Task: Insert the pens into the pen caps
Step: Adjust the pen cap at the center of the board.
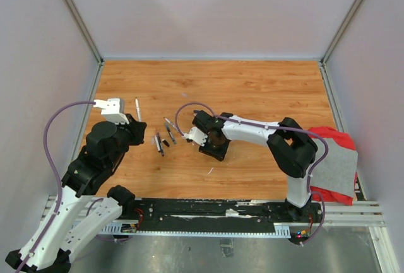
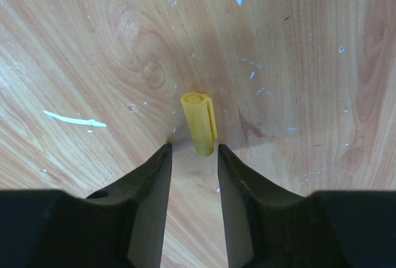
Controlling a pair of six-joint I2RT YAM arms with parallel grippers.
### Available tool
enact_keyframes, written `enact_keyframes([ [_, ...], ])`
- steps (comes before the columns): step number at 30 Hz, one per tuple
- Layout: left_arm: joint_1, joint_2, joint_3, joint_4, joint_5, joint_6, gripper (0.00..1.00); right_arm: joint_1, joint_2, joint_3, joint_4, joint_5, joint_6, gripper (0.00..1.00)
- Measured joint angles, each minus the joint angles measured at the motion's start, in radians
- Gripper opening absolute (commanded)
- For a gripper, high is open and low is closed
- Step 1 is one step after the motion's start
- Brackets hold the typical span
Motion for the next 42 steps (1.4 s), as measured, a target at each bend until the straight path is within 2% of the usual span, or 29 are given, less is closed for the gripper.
enact_keyframes([
  [4,0.000,0.004,0.000,0.000,0.000,0.000,0.00,0.000,-0.028,-0.035,0.019,-0.009,0.042,0.48],
  [15,0.000,0.005,0.000,0.000,0.000,0.000,0.00,0.000,-0.033,-0.040,0.066,-0.027,0.049,0.51],
  [24,0.000,0.005,0.000,0.000,0.000,0.000,0.00,0.000,0.029,0.042,0.078,-0.023,0.033,0.41],
  [42,0.000,0.013,0.000,0.000,0.000,0.000,0.00,0.002,0.039,0.054,0.048,0.041,0.037,0.36],
])
